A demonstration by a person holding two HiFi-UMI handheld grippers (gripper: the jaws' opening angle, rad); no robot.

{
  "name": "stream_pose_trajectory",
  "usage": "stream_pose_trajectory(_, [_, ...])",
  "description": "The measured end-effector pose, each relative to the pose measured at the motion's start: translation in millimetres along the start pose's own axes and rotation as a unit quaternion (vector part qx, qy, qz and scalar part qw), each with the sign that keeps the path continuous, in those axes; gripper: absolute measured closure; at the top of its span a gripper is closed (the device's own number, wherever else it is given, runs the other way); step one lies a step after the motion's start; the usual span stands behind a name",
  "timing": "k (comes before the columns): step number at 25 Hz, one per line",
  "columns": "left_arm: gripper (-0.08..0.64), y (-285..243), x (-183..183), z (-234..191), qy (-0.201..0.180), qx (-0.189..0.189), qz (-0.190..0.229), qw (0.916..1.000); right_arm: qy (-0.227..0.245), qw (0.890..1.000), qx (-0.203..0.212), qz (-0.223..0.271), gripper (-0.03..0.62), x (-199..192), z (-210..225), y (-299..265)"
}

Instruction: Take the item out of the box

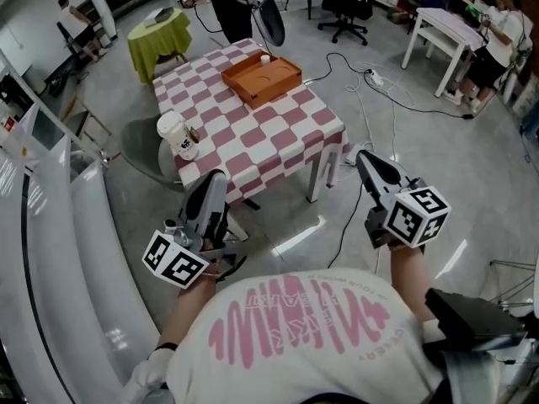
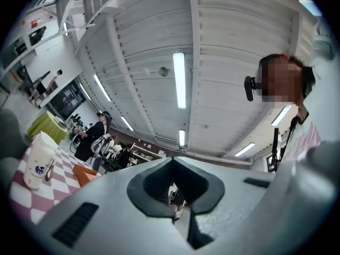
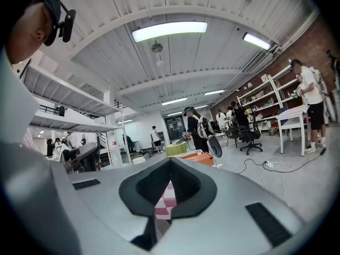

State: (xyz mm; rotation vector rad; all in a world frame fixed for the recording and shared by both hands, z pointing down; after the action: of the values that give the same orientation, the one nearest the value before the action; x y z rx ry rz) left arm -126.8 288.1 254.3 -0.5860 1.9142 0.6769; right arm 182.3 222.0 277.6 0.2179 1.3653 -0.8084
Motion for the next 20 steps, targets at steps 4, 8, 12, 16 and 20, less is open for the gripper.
stream_pose_trajectory(4, [0.552,-4.1,-21.3,-3.2,-0.013,0.024,-0.045,0.9986,-0.013,1.000,0.003,-0.007,0.586,-10.5,11.2,-2.6])
stream_pose_trajectory(8, [0.552,-15.6,-35.4,-5.7,-0.024,0.032,-0.082,0.9958,-0.031,0.999,-0.002,-0.013,0.587,-23.8,19.9,-2.9])
stream_pose_trajectory(12, [0.552,-20.3,-35.2,-14.5,-0.004,0.035,-0.063,0.9974,-0.042,0.999,-0.010,-0.020,0.587,-32.0,29.1,-5.5])
stream_pose_trajectory(16, [0.552,-28.1,-36.4,-29.4,0.005,0.042,-0.058,0.9974,-0.047,0.998,-0.017,-0.023,0.587,-33.8,37.0,-11.5])
stream_pose_trajectory(20, [0.552,-43.3,-37.3,-40.2,0.005,0.038,-0.067,0.9970,-0.049,0.998,-0.020,-0.030,0.587,-31.3,44.4,-24.1])
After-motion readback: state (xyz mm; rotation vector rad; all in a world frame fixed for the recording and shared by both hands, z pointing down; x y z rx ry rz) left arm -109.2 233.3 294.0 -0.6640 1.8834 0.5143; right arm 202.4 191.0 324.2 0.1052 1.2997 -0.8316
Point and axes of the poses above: the fingertips, and each gripper's own axes: y backward along the fingers, z to its right, x out of its top, the point moved 5 cm from there along y, backward along the fingers, and after that the axes turned 13 degrees about -z, right-handed, at the moved point
